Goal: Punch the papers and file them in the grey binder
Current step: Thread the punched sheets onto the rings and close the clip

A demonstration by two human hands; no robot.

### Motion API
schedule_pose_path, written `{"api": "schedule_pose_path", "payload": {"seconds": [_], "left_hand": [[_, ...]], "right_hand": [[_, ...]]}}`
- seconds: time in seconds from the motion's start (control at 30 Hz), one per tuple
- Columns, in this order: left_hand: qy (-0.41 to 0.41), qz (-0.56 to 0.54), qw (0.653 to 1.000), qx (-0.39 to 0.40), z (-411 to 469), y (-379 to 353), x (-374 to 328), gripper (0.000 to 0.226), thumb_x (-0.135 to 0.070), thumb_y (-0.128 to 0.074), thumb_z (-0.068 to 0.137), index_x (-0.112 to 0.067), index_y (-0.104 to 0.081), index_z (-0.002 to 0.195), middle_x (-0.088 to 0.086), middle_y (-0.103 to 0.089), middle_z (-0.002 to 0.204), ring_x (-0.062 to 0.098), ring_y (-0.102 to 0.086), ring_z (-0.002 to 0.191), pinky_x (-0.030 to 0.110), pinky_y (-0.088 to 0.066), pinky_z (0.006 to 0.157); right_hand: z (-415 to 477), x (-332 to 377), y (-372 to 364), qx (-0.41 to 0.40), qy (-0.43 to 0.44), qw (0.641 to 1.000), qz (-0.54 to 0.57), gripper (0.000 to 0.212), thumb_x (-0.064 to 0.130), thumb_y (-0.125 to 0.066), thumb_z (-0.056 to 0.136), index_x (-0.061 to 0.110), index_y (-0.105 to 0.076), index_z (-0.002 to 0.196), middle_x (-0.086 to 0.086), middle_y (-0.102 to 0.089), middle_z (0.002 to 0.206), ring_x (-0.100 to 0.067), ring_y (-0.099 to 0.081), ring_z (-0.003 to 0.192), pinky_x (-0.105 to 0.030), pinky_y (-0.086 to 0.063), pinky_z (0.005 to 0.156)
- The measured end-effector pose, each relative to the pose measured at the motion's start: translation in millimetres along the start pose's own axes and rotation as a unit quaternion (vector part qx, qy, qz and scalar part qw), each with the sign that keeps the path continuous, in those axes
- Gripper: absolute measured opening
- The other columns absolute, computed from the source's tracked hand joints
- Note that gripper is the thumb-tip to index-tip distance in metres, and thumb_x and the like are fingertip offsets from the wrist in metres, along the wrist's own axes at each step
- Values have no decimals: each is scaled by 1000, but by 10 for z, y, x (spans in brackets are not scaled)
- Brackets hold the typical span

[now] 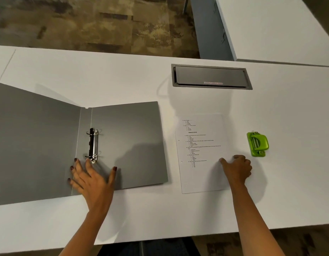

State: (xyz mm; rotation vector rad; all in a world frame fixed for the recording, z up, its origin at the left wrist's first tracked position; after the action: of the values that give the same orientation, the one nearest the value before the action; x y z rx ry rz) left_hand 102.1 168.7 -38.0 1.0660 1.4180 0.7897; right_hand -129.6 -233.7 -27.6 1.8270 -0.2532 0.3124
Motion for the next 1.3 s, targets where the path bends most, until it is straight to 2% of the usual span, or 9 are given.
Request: {"api": "schedule_pose_path", "payload": {"seconds": [0.1, 0.17, 0.3, 0.4, 0.47, 0.6, 0.73, 1.03, 1.3], "left_hand": [[-80, -69, 994, -28, -151, 20, -470, 79, -46, -59, 85, -2, -28, 143, 22, -21, 153, 40, -22, 140, 58, -23, 111], [-158, -134, 978, 25, -294, -103, -861, 72, -25, -68, 83, -2, -33, 142, 18, -26, 152, 35, -28, 138, 49, -28, 112], [-269, -161, 935, 166, -623, -451, -1511, 57, -12, -61, 89, -10, -38, 141, 7, -36, 149, 24, -34, 137, 23, -19, 113], [-301, -170, 911, 225, -847, -615, -1883, 57, -13, -56, 92, -13, -33, 145, 2, -27, 154, 17, -25, 142, 13, -9, 111], [-289, -172, 907, 253, -970, -726, -2056, 63, -15, -55, 93, -13, -25, 148, 2, -17, 157, 17, -18, 145, 15, -6, 110], [-144, -159, 928, 304, -1045, -891, -2126, 79, -24, -58, 92, -9, -7, 150, 8, 9, 158, 26, 4, 146, 29, -10, 116], [-90, -171, 933, 304, -1031, -896, -2231, 81, -22, -57, 92, -6, -1, 149, 13, 11, 156, 30, 8, 145, 34, -9, 116], [-79, -184, 925, 322, -1003, -958, -2320, 81, -24, -57, 92, -9, -2, 149, 12, 0, 159, 28, 1, 146, 35, -7, 117], [-101, -135, 927, 335, -1033, -963, -2355, 81, -29, -54, 93, -9, 1, 150, 14, 5, 158, 31, 5, 146, 37, -10, 117]], "right_hand": [[-22, 15, 1, 1, 6, 1000, 1, 60, 30, -75, 75, 1, -50, 122, -23, -45, 129, -40, -42, 121, -47, -34, 101], [-43, 26, -1, 0, 11, 1000, 0, 60, 29, -75, 76, 1, -49, 122, -23, -45, 129, -40, -42, 120, -47, -35, 100], [-93, 47, -26, 2, 25, 1000, -13, 62, 29, -74, 76, -1, -48, 123, -24, -45, 127, -40, -43, 118, -47, -37, 98], [-113, 58, -29, 3, 31, 999, -27, 62, 29, -74, 77, -1, -48, 124, -24, -45, 126, -40, -43, 117, -46, -38, 97], [-105, 58, -25, 4, 26, 999, -30, 61, 29, -73, 77, -2, -47, 123, -24, -45, 126, -40, -43, 117, -45, -39, 96], [-91, 77, -23, 15, 9, 999, -33, 62, 28, -74, 77, -3, -45, 122, -25, -45, 125, -41, -43, 117, -44, -39, 95], [-32, 71, -11, 31, -13, 999, -38, 65, 29, -75, 75, -4, -44, 122, -25, -46, 125, -41, -43, 117, -44, -41, 94], [60, 55, 10, 75, -61, 995, -38, 73, 27, -78, 71, 0, -38, 126, -22, -40, 130, -41, -44, 116, -45, -41, 94], [75, 35, 25, 96, -75, 993, 9, 69, 26, -79, 72, 2, -42, 126, -19, -55, 124, -38, -52, 116, -45, -40, 98]]}}
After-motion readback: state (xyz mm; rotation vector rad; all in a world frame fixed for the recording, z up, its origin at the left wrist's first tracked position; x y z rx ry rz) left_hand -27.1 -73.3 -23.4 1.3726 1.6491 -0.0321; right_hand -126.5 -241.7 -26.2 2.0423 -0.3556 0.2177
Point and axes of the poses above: each hand's wrist, its own z-axis towards the middle knuckle, its own y-axis out of the back of the hand, x = y × z, the point moved 6 cm from there along z, towards the middle knuckle
